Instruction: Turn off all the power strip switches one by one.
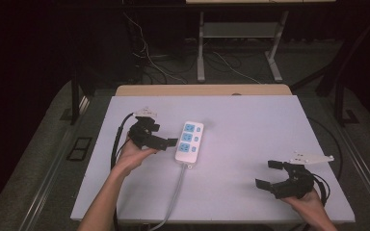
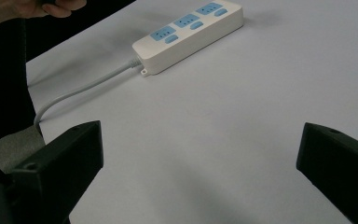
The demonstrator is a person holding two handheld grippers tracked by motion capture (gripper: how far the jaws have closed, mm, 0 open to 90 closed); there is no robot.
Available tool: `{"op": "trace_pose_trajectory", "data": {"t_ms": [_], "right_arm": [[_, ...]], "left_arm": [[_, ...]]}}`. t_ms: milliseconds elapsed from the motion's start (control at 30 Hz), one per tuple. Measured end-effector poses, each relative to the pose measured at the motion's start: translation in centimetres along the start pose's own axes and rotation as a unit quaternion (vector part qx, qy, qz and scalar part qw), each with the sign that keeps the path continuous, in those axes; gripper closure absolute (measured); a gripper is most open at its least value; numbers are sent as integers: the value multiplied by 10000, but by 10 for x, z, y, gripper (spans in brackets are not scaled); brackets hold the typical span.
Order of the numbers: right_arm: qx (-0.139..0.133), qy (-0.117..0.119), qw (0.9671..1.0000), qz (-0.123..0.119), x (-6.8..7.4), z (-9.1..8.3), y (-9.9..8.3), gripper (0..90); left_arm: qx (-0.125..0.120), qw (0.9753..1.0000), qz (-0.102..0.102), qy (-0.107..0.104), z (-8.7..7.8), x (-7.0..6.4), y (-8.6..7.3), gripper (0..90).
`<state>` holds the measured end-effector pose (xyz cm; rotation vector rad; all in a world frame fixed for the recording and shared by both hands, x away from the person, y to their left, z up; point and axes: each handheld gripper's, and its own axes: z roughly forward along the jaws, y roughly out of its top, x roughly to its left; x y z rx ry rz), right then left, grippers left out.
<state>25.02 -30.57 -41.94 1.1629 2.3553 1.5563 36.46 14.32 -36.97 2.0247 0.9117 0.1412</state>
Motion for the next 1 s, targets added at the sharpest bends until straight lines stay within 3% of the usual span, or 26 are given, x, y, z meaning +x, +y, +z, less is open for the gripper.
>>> {"op": "trace_pose_trajectory", "data": {"t_ms": [333, 767, 1000], "right_arm": [[0, 12, 10000, 16, 1, 1, 0, 3], [-28, 7, 10000, 38, 2, 0, -1, 3], [5, -7, 10000, 48, 4, -1, -2, 3]], "left_arm": [[-297, 9994, 49, 157, -17, -20, -35, 0], [-638, 9979, 22, 116, -29, -45, -80, 0], [-730, 9973, -16, 52, -28, -52, -90, 0]]}}
